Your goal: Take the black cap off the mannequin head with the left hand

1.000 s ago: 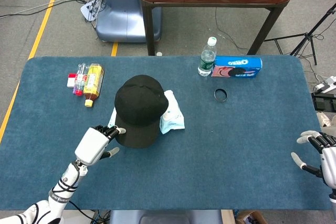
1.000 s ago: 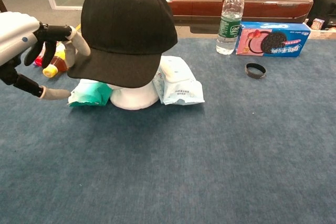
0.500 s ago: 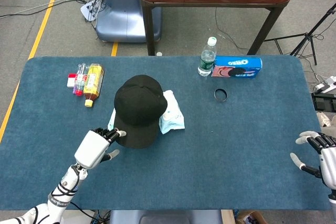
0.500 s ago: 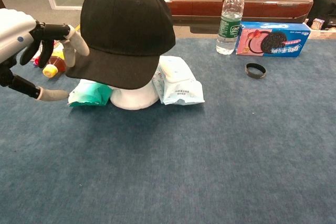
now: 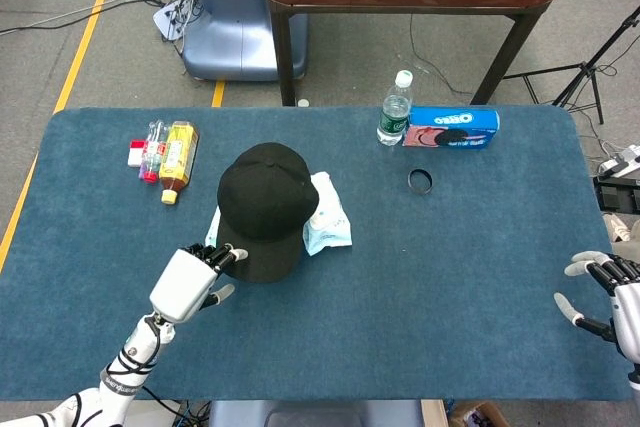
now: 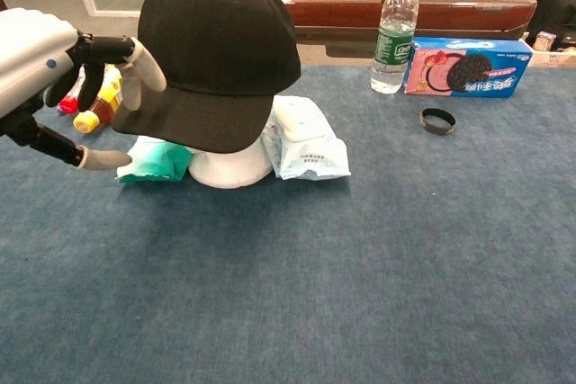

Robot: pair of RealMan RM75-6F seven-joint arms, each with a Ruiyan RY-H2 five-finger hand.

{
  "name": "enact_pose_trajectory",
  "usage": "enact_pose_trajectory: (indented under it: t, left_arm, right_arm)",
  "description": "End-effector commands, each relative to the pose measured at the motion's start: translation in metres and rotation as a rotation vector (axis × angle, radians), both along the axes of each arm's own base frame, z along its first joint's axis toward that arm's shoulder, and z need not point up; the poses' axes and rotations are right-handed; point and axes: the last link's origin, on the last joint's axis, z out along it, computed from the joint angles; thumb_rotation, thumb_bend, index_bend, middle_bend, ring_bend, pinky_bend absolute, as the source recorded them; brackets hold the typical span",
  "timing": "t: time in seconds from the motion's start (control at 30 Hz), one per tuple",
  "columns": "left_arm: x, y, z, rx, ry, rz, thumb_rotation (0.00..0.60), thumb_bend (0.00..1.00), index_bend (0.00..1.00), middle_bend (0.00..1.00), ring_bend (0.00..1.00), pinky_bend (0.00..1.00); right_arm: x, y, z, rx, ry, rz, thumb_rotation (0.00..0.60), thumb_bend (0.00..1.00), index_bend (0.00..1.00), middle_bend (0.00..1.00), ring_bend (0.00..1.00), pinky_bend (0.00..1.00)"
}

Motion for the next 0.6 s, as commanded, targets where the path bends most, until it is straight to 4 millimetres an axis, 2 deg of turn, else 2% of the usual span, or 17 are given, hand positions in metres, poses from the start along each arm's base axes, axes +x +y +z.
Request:
enact_pose_trajectory:
  t: [0.03,0.27,0.6]
  left_arm:
    - [0.004,0.002,-0.002,0.02,-0.005,-0.007,0.6,0.0,0.38,0.51,0.65,0.73]
    - [0.008,0.006,-0.007,0.033,-0.007,-0.003,0.6,0.0,0.38,0.51,0.65,0.73]
    - [0.012,0.013,-0.004,0.095,-0.04,-0.027,0.6,0.0,0.39,0.51,0.65,0.73]
  right_arm:
    - [0.0,0.0,0.0,0.0,-0.001,0.002,0.6,0.23,0.48,0.39,0.34,0.38]
    - [0.0,0.001,0.001,-0.001,-0.004,0.003,0.6,0.23,0.48,0.39,0.34,0.38]
    - [0.0,0.001,0.001,0.0,-0.006,0.003,0.6,0.23,0.48,0.39,0.34,0.38]
